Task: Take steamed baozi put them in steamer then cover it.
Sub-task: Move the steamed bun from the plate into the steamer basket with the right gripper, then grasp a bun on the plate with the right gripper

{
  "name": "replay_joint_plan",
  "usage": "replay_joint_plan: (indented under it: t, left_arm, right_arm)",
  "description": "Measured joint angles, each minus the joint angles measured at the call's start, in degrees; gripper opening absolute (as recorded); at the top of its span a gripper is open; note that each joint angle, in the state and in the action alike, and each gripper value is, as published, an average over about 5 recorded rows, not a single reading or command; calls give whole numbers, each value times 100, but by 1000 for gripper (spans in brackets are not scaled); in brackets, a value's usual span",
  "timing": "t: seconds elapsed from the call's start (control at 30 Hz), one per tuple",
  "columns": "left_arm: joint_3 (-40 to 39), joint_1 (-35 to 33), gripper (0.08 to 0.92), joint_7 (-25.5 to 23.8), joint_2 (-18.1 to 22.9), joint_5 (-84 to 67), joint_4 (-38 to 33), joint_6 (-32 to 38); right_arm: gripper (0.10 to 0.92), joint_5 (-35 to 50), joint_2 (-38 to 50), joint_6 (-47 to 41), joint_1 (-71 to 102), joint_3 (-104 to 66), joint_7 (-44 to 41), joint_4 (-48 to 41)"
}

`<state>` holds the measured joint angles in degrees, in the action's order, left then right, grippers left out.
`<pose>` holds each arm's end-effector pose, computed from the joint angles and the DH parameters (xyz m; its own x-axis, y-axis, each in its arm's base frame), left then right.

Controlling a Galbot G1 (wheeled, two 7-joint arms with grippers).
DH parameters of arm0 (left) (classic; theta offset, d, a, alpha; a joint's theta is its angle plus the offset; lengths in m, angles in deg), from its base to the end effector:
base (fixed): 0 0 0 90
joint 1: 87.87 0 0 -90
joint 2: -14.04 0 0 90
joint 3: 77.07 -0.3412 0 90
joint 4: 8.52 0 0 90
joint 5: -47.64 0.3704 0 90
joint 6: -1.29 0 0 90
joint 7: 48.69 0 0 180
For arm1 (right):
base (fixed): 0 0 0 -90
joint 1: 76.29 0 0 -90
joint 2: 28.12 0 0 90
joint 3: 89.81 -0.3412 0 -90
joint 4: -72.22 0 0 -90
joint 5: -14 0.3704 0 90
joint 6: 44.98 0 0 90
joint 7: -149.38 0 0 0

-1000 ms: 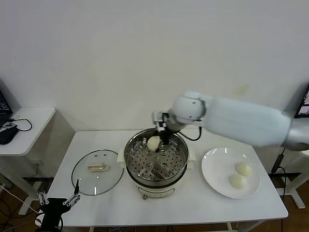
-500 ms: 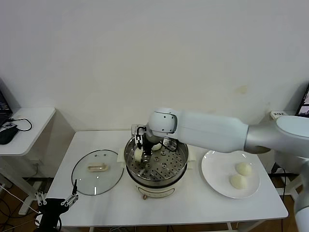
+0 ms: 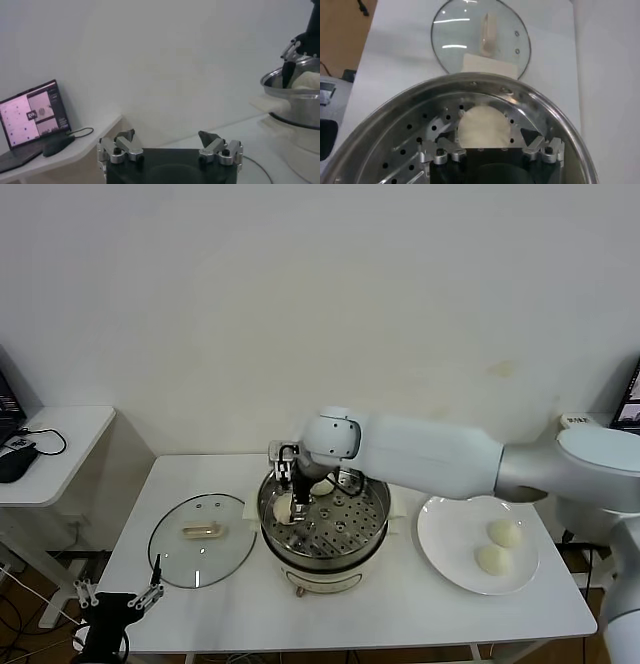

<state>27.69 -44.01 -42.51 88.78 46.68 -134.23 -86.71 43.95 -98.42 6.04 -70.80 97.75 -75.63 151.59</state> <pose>0.1291 0.1068 -0.2793 -0.9885 -0.1349 0.0681 -0.1025 0.9296 0.3539 0.5003 0.2017 -0.0962 -0.1797 -0.3503 0.9192 -0.9588 -0.1467 -0.2433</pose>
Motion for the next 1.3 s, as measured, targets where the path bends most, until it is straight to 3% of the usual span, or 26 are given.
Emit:
replay_joint_plan:
  t: [0.3, 0.73, 1.03, 1.3]
  left_arm:
    - [-74, 9, 823, -7, -20, 25, -39, -3]
    - [-142, 31, 823, -8, -81, 30, 57, -6]
    - [-230, 44, 823, -8, -76, 90, 195, 3]
    - [-241, 84, 823, -8, -84, 97, 318, 4]
  right_arm:
    - [823, -393, 968, 520, -753, 50, -945, 592]
    - [823, -1590, 3218, 1438, -1044, 110, -1830, 1690]
    - [823, -2663, 4470, 1956, 207, -706, -2028, 1923]
    - [823, -3573, 4988, 2349, 1954, -2013, -2083, 1738]
